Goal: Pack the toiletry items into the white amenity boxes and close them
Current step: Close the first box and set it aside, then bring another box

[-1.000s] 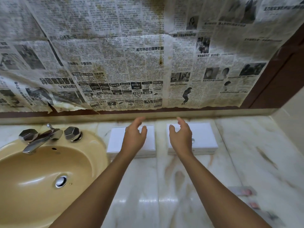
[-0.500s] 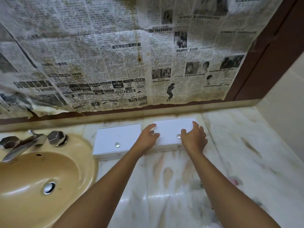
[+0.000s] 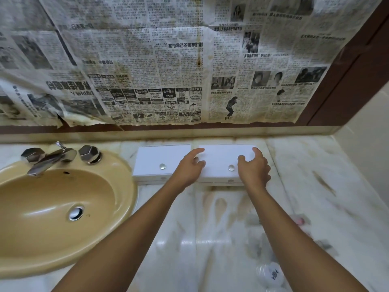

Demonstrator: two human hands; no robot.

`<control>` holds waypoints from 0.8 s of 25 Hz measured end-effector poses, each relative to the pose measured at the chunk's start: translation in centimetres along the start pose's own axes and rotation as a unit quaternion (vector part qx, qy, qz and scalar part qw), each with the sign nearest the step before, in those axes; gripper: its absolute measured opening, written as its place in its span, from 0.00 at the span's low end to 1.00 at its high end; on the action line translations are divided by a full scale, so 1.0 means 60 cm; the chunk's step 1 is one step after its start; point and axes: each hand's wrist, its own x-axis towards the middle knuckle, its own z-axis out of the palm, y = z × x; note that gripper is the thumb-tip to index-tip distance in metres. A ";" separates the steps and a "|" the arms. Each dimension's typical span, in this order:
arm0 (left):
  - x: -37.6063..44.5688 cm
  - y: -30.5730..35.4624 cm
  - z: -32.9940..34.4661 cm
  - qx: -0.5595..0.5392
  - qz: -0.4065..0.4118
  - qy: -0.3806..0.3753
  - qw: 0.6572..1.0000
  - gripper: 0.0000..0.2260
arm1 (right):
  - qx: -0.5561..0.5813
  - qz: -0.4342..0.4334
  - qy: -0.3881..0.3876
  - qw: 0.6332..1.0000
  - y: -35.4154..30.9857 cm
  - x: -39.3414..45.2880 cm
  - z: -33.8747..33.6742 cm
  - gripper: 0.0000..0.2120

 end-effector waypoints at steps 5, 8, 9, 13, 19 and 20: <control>-0.087 -0.033 -0.026 -0.037 -0.003 -0.006 0.999 0.17 | -0.011 -0.032 0.002 0.999 0.008 -0.087 -0.019 0.26; -0.123 -0.044 -0.022 -0.052 0.007 -0.012 0.999 0.17 | -0.005 -0.034 0.006 0.999 0.020 -0.122 -0.039 0.26; -0.133 -0.044 -0.021 -0.054 0.012 -0.009 0.998 0.16 | -0.001 -0.031 0.004 0.999 0.024 -0.132 -0.046 0.26; -0.161 -0.052 -0.035 -0.050 0.034 0.008 0.998 0.15 | 0.021 -0.037 -0.013 0.999 0.033 -0.176 -0.062 0.25; -0.194 -0.096 -0.082 -0.033 0.013 0.058 0.998 0.14 | 0.021 -0.052 -0.074 0.996 0.041 -0.243 -0.034 0.26; -0.200 -0.106 -0.088 -0.034 0.003 0.062 0.998 0.14 | 0.018 -0.053 -0.086 0.995 0.044 -0.252 -0.027 0.26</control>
